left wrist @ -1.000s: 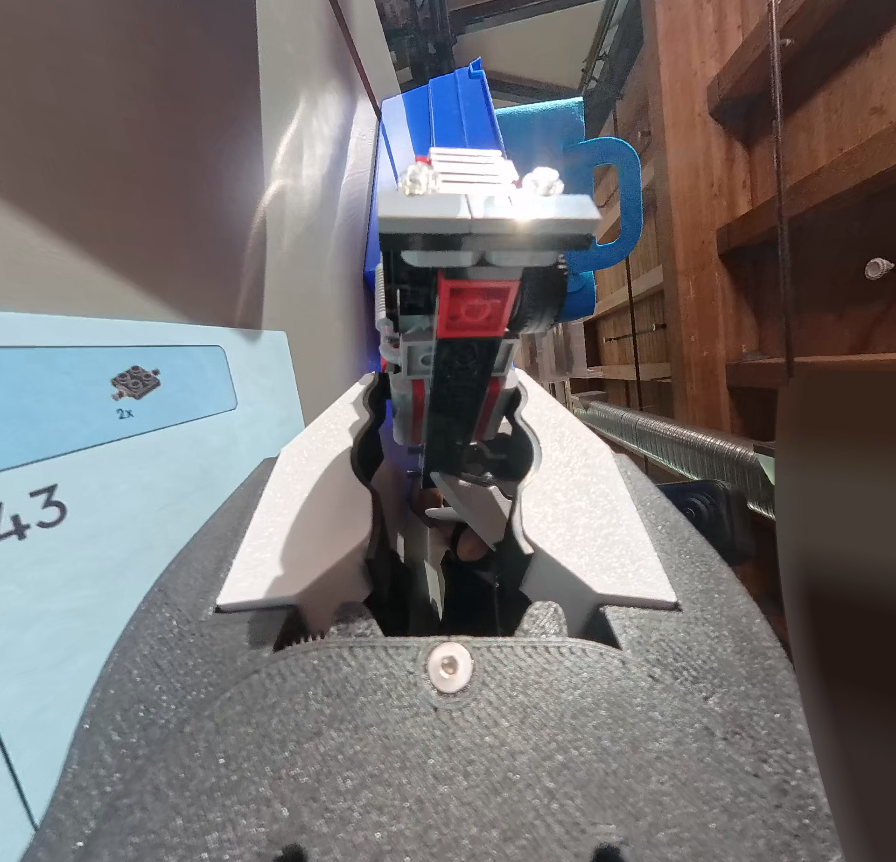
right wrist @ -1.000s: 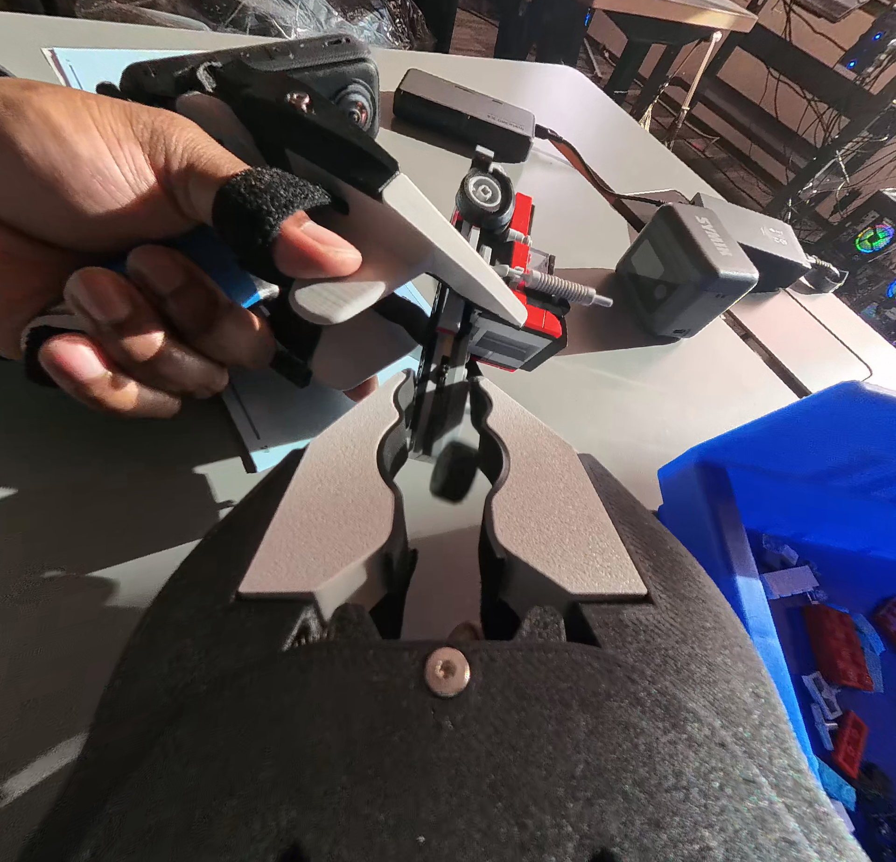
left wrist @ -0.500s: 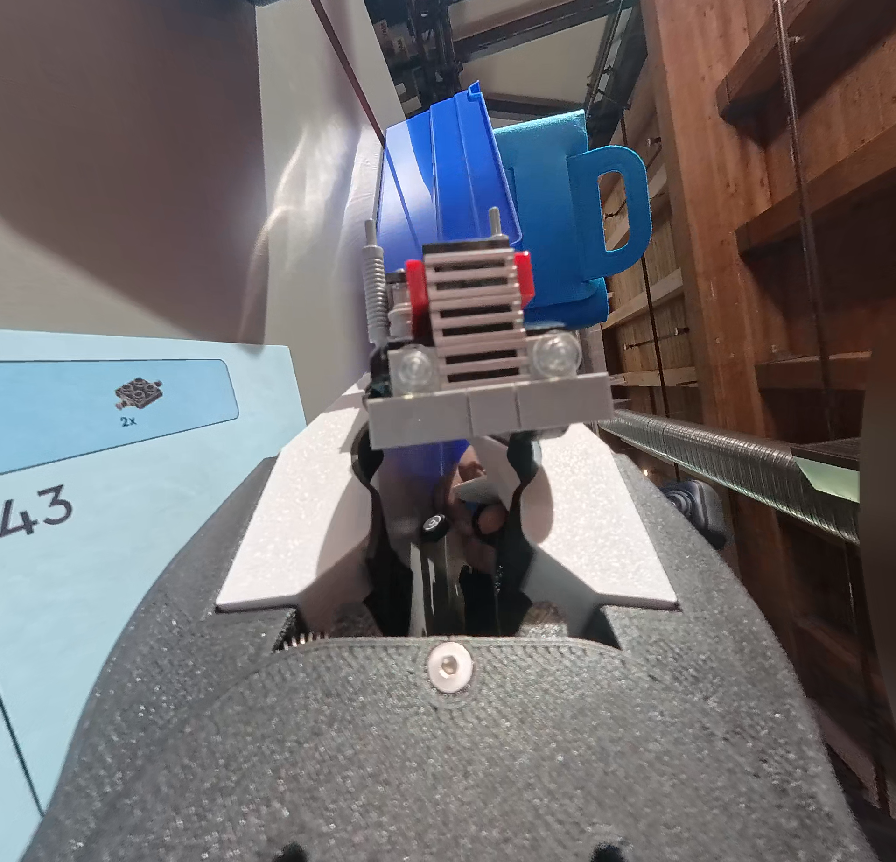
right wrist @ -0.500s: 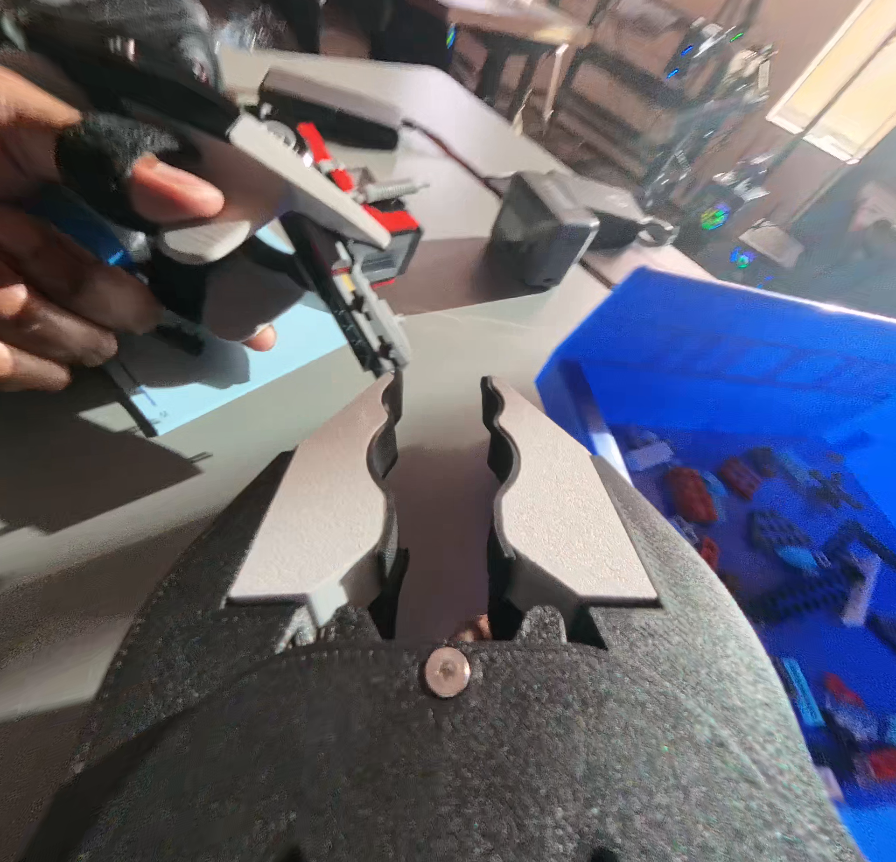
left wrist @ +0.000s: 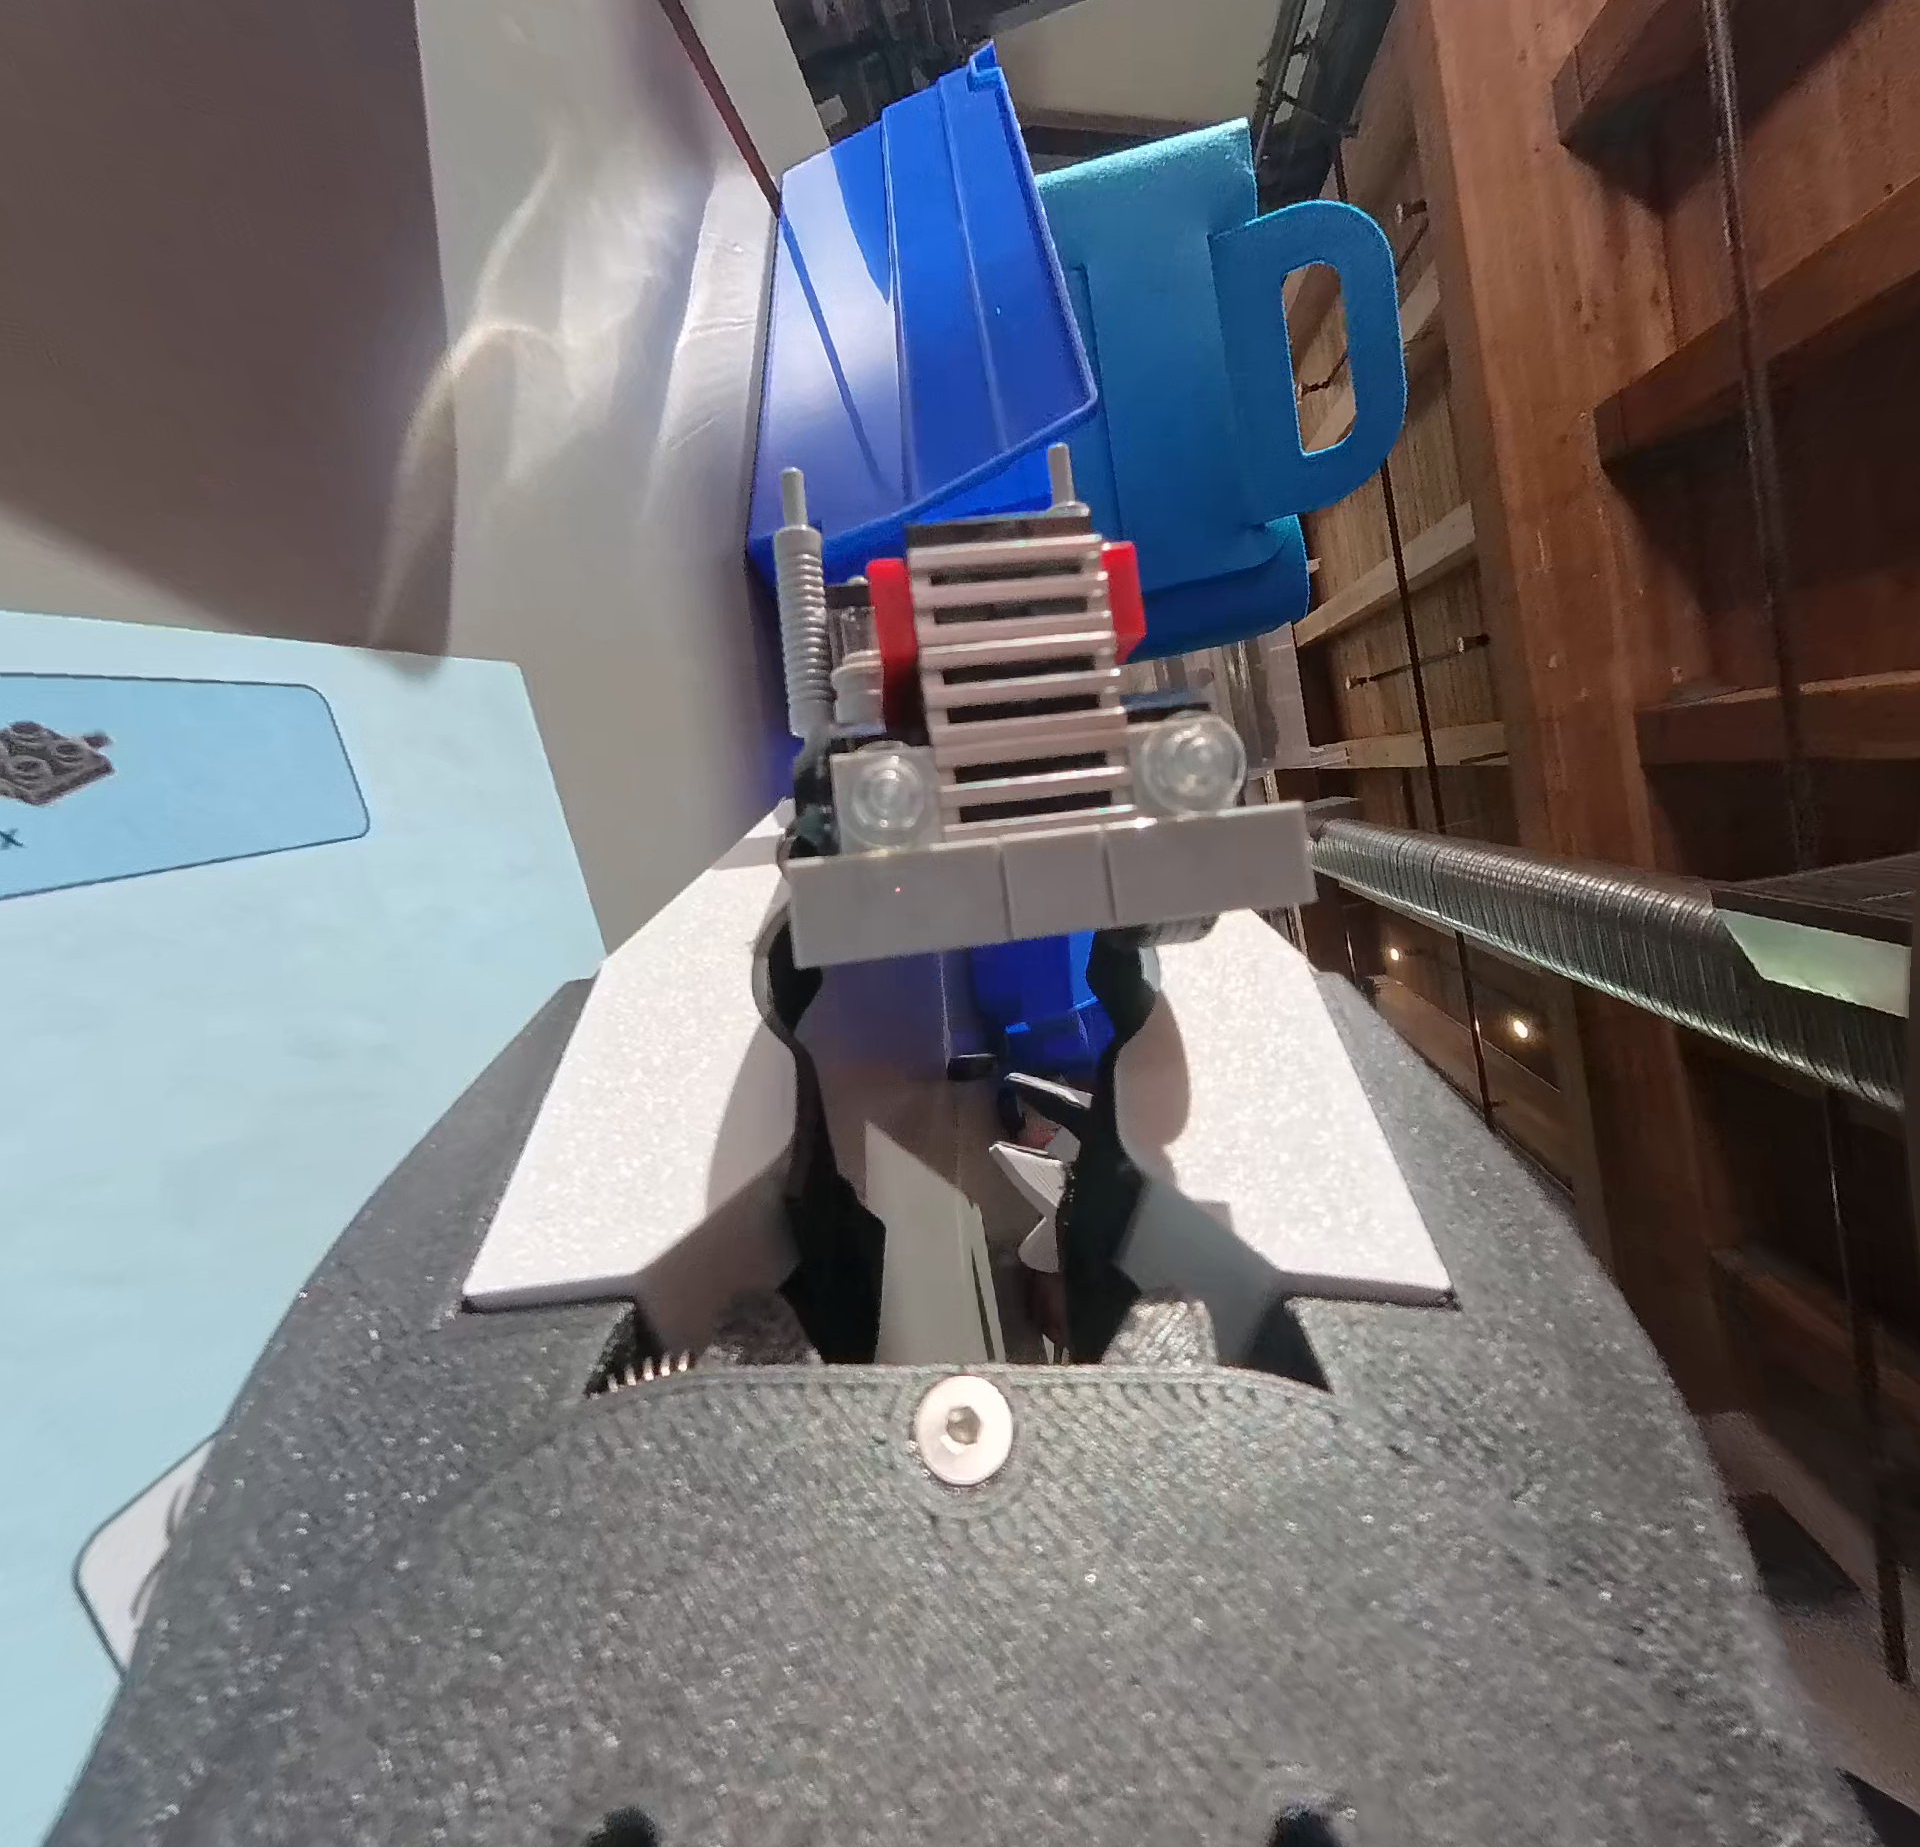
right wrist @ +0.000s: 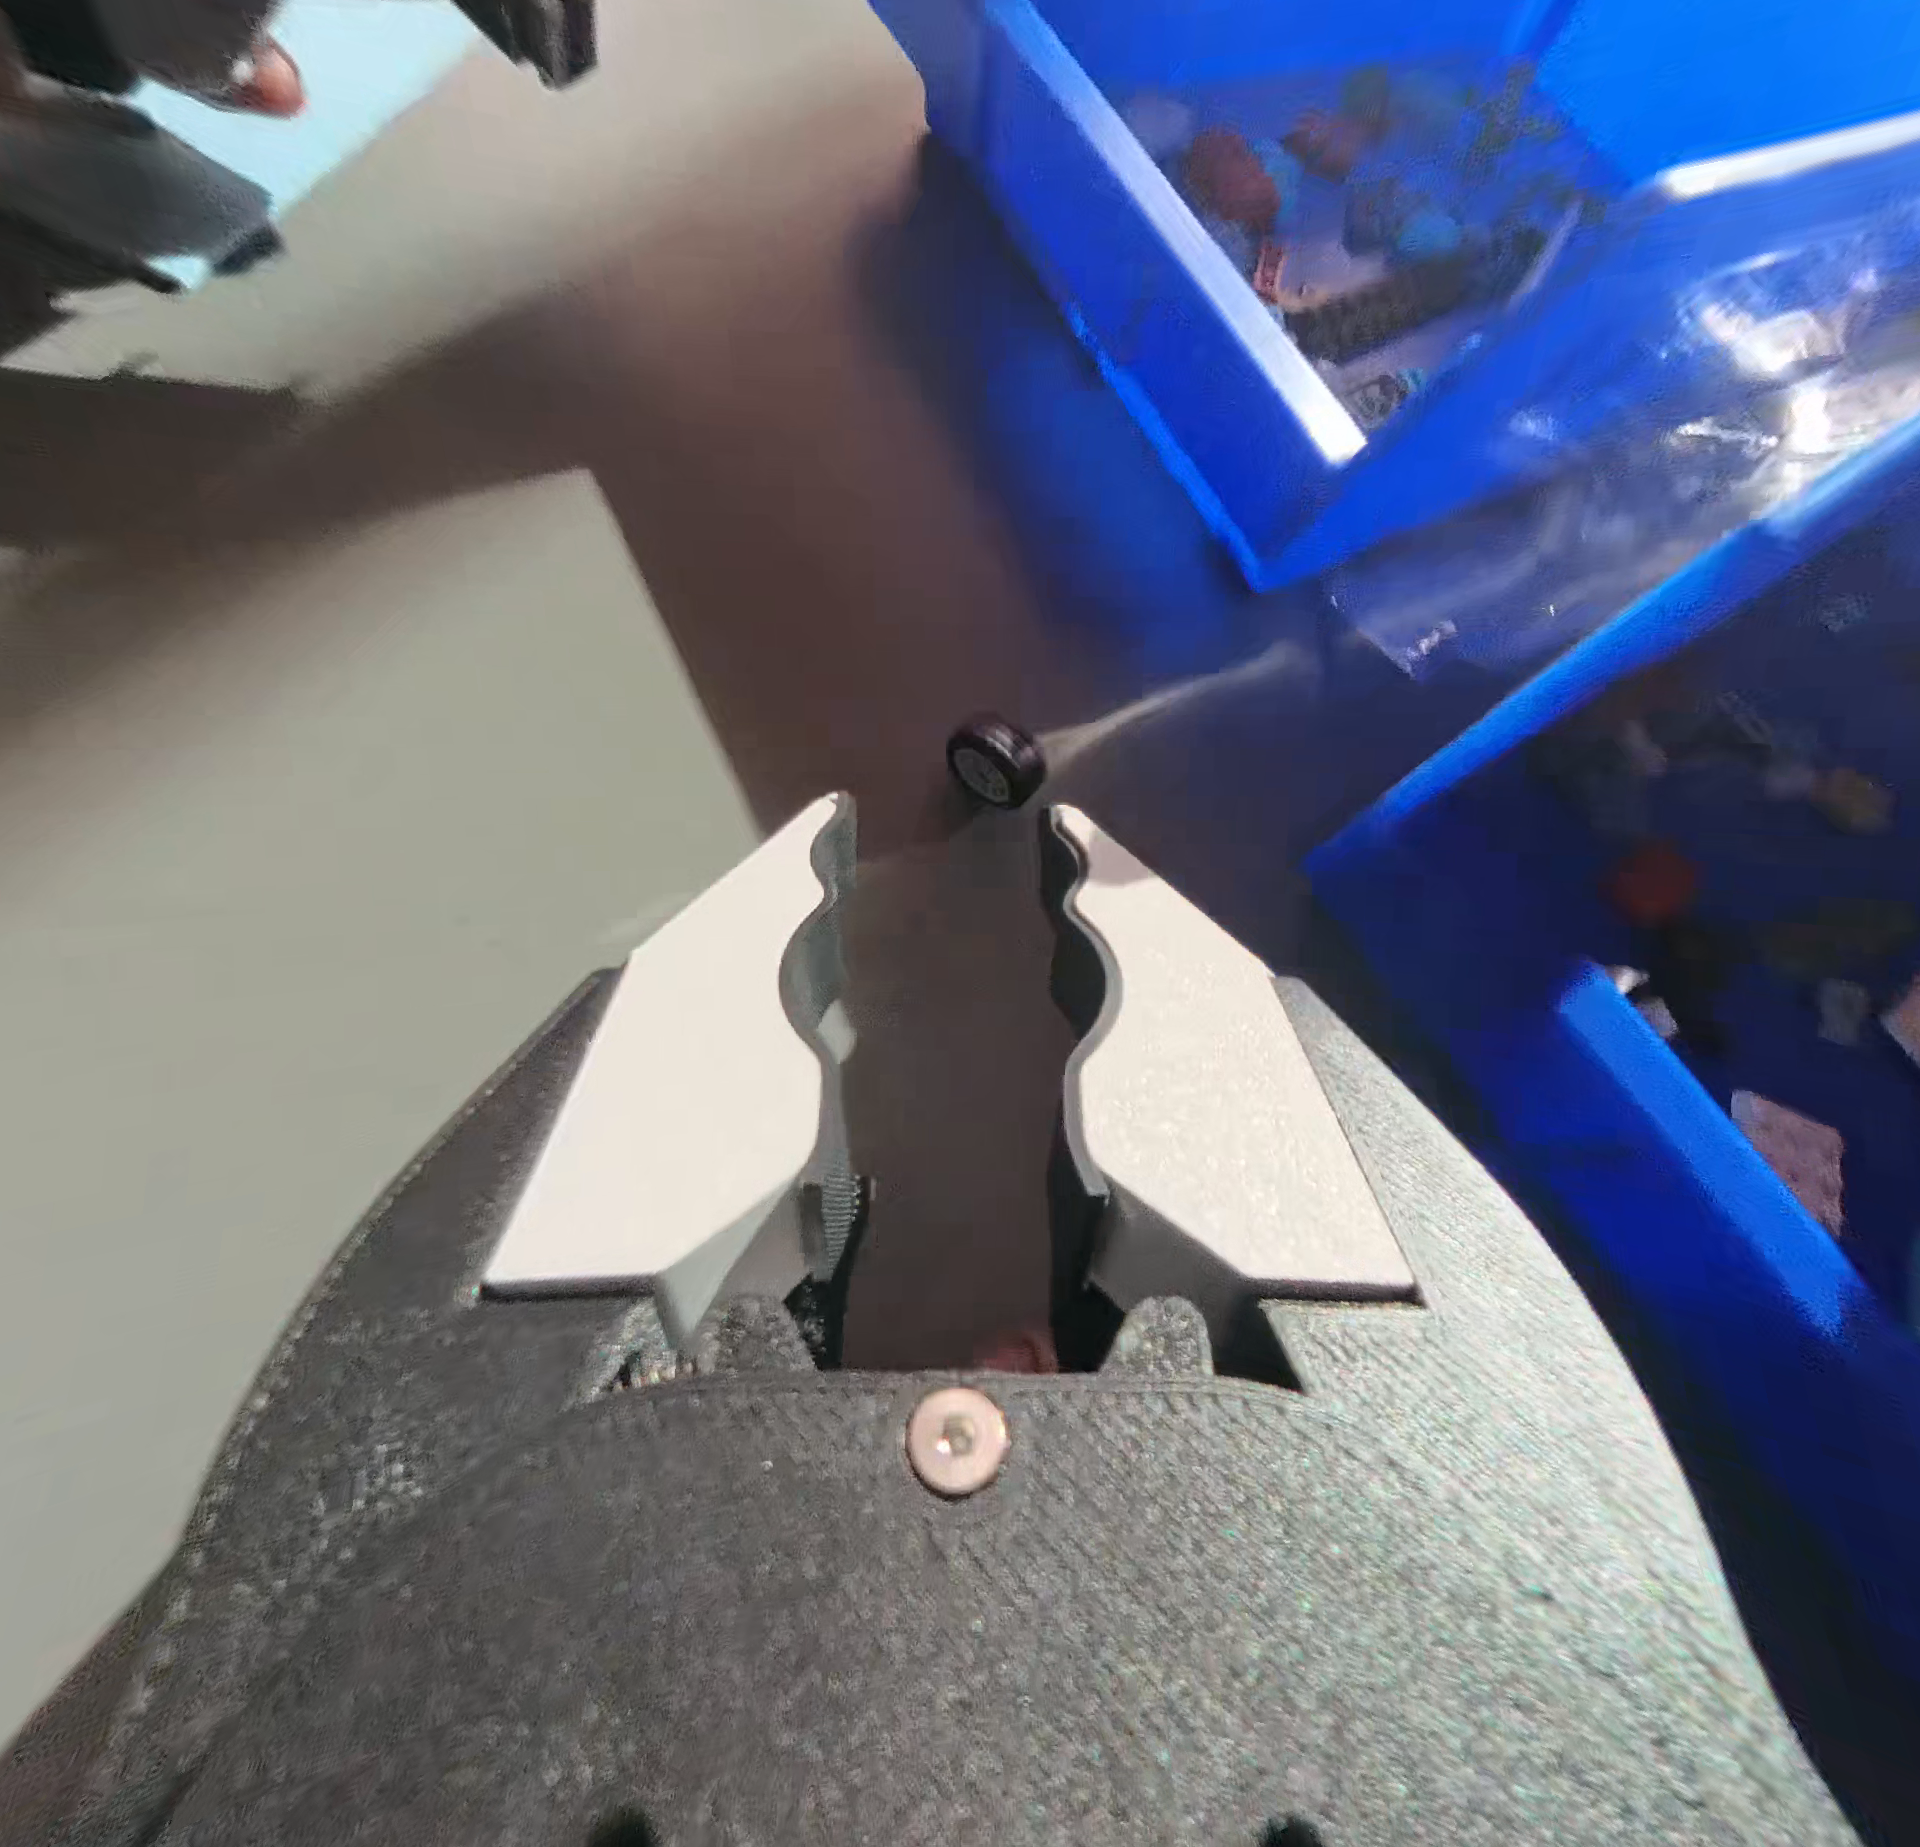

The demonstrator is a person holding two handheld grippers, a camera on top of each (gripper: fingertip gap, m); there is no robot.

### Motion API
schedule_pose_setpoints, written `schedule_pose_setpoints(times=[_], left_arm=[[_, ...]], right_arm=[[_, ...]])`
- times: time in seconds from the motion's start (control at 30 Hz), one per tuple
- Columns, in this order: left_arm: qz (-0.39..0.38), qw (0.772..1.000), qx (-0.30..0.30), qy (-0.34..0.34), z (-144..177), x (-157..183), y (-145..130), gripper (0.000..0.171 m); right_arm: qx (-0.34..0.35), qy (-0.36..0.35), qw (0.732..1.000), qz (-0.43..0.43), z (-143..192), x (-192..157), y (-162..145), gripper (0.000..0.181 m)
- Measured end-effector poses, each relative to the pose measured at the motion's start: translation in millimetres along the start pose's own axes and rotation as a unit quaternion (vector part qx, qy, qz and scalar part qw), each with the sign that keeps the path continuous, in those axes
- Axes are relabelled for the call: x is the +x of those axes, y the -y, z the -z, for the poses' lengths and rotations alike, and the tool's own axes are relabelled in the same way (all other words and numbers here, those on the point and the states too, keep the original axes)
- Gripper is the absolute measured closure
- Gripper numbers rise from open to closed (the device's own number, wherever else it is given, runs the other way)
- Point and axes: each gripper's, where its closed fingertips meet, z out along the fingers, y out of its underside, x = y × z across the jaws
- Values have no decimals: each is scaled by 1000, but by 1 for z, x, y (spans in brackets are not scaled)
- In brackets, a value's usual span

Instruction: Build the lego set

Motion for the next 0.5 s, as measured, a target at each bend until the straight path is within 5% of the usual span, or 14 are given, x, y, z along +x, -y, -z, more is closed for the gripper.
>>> schedule_pose_setpoints(times=[0.13, 0.23, 0.5], left_arm=[[-14, 1000, -9, 0, -2, 3, -6, 120], [-18, 1000, -8, 0, -2, 4, -6, 121], [-18, 1000, -17, -7, -3, 5, -8, 120]], right_arm=[[-38, -44, 998, -4, -7, 21, -10, 152], [-67, -42, 997, 17, -12, 21, -18, 178], [-62, -40, 996, 55, -24, 15, -7, 178]])
